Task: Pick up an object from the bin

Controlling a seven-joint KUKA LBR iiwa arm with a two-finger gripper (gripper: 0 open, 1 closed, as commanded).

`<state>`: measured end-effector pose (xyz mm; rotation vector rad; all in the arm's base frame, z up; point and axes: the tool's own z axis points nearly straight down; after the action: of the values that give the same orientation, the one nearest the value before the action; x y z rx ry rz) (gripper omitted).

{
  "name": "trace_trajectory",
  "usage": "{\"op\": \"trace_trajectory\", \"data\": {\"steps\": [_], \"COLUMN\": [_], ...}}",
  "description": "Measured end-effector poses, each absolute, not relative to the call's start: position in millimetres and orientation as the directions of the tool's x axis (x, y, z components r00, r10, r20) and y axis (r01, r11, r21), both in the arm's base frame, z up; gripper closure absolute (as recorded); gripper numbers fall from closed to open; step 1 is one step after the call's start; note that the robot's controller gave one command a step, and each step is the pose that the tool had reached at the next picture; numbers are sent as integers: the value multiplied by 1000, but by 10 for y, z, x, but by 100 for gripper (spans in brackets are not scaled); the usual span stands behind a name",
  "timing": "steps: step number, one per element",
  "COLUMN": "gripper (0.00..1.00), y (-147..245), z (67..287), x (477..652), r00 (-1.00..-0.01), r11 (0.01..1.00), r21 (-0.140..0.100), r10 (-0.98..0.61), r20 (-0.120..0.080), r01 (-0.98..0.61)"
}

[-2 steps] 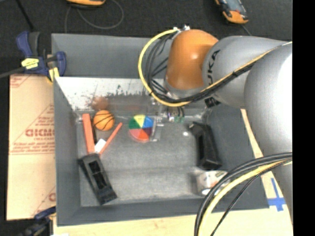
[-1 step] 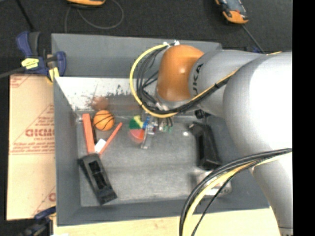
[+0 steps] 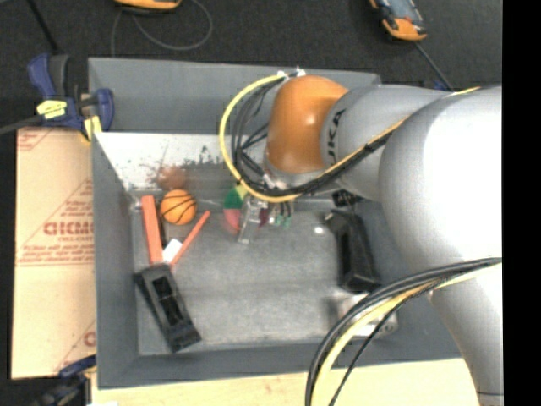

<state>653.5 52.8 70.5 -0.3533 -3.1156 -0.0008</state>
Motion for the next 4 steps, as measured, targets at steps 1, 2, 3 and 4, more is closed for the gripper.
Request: {"op": "trace_trajectory", "data": {"steps": [1, 2, 3, 4], "gripper": [100, 100, 100, 100], "y": [528, 526, 522, 524], "z": [706, 744, 947, 1166], "x": [6535, 6522, 6511, 6542], "r00": [-975, -975, -975, -975], "r11": [975, 975, 975, 975], "r21": [0, -1, -1, 2], "r10": [224, 224, 224, 223], "r20": [6, 8, 9, -3], "r01": [224, 224, 224, 223]}}
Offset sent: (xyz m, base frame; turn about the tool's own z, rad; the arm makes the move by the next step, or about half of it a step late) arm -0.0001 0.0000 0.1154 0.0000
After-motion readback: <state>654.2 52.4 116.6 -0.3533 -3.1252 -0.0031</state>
